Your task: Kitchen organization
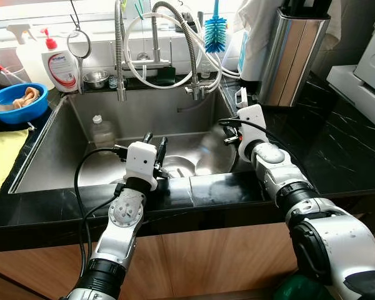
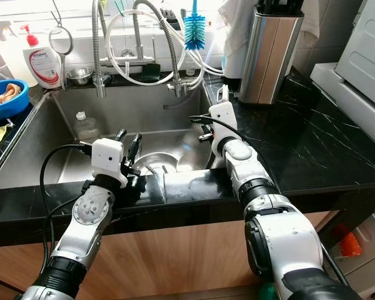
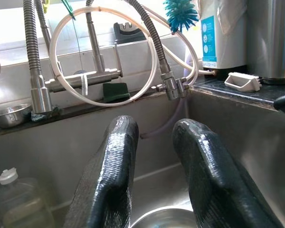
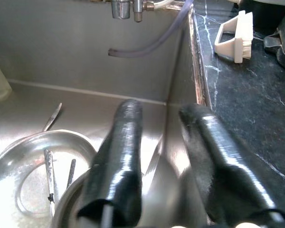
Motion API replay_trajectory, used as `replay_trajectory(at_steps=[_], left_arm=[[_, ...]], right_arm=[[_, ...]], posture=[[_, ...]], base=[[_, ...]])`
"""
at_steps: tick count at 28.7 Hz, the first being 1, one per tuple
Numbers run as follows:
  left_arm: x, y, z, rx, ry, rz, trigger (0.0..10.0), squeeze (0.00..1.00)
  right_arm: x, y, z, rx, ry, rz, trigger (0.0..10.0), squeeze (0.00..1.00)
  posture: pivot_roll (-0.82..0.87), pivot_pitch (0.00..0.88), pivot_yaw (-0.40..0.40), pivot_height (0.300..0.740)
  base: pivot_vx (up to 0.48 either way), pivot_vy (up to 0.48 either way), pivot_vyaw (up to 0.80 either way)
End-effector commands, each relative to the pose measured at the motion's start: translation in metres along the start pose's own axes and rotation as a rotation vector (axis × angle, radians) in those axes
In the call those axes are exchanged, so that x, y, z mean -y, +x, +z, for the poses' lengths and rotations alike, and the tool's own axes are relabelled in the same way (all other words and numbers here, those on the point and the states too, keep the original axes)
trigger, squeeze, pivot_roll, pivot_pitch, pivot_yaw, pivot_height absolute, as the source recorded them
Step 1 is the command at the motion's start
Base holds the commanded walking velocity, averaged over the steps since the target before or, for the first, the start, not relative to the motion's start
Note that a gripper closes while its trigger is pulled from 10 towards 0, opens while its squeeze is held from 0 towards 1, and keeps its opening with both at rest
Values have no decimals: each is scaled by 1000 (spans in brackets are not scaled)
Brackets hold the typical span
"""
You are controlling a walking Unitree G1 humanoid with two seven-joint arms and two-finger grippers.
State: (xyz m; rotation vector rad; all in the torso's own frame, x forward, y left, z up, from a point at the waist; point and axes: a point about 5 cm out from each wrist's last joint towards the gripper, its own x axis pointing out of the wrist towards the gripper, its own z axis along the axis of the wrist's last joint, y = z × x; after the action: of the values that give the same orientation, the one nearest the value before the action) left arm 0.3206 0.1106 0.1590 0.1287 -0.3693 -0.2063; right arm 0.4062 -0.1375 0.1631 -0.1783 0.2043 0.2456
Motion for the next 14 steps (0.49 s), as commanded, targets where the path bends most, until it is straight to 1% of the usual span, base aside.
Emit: replay_trajectory(at_steps=[1,2,3,4,5,7,8,10,14], left_arm=[[1,1,1,1,14,-10,10000,0],[1,1,1,1,15,-10,10000,0],[1,1,1,1,15,-10,10000,0],[1,1,1,0,15,-10,10000,0],[1,1,0,-1,16,-10,10000,0],[1,1,1,0,15,-10,10000,0],[1,1,1,0,15,-9,10000,0],[0,0,1,1,16,-4,10000,0],[-4,-1,3,17,22,29,10000,0]], right_arm=[[-3,-1,-6,-7,-6,10,10000,816],[-4,-1,-7,-7,-10,13,10000,757],[-4,-1,-7,-7,-10,13,10000,757],[-5,-1,-9,-7,-12,15,10000,671],[-6,-1,-10,2,-18,11,10000,0],[-4,-1,-9,14,-26,-1,10000,0],[-1,-2,-5,44,-42,-25,10000,0],[9,-5,6,125,-30,-83,10000,0],[17,-10,22,257,-3,-119,10000,0]], posture=[[-145,0,19,740],[-145,0,20,740],[-145,0,20,740],[-145,0,20,740],[-145,0,20,740],[-144,0,21,740],[-144,0,21,740],[-145,0,20,740],[-147,0,19,740]], base=[[0,0,0],[0,0,0],[0,0,0],[0,0,0],[0,0,0],[0,0,0],[0,0,0],[0,0,0],[0,0,0]])
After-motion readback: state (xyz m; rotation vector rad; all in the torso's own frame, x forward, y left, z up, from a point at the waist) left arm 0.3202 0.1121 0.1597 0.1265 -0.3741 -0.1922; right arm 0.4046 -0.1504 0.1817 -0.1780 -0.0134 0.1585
